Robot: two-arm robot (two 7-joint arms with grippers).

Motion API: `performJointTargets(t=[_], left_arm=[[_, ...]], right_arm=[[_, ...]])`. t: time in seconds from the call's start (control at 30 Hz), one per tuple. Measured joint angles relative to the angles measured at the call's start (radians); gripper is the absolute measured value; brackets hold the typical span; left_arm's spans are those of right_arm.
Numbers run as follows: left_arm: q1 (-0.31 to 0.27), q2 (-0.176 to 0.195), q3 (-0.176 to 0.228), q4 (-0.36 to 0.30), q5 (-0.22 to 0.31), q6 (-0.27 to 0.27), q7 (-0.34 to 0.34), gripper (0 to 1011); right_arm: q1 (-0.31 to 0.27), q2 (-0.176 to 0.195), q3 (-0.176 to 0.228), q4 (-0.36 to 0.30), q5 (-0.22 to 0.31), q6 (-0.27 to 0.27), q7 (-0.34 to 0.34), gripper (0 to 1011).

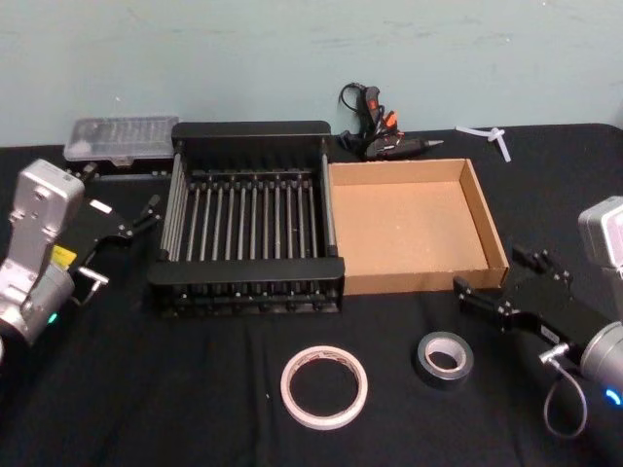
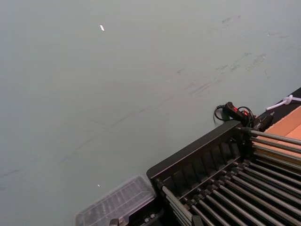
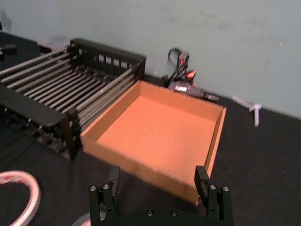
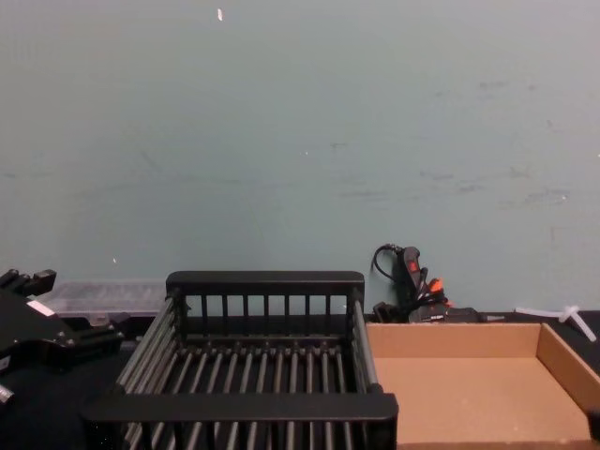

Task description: Pick up the white tape and place it into the black box , Pick up the silver tape and place it into the brown box.

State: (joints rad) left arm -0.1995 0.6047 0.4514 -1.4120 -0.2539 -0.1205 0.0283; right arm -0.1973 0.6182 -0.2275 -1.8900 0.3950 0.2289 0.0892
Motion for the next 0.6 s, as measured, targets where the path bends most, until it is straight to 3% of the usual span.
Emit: performJointTargets(t=[0.33, 0.6], left_arm=[[0.0, 0.0, 0.0, 0.0, 0.0, 0.0, 0.0, 1002], [0.0, 0.0, 0.0, 0.0, 0.0, 0.0, 0.0, 1001]], right_arm=[[-0.067, 0.005, 0.038, -0.063, 0.044, 0.145, 0.02, 1002], [-0.089, 0.002, 0.05, -0.077, 0.057, 0.209, 0.043, 1002]])
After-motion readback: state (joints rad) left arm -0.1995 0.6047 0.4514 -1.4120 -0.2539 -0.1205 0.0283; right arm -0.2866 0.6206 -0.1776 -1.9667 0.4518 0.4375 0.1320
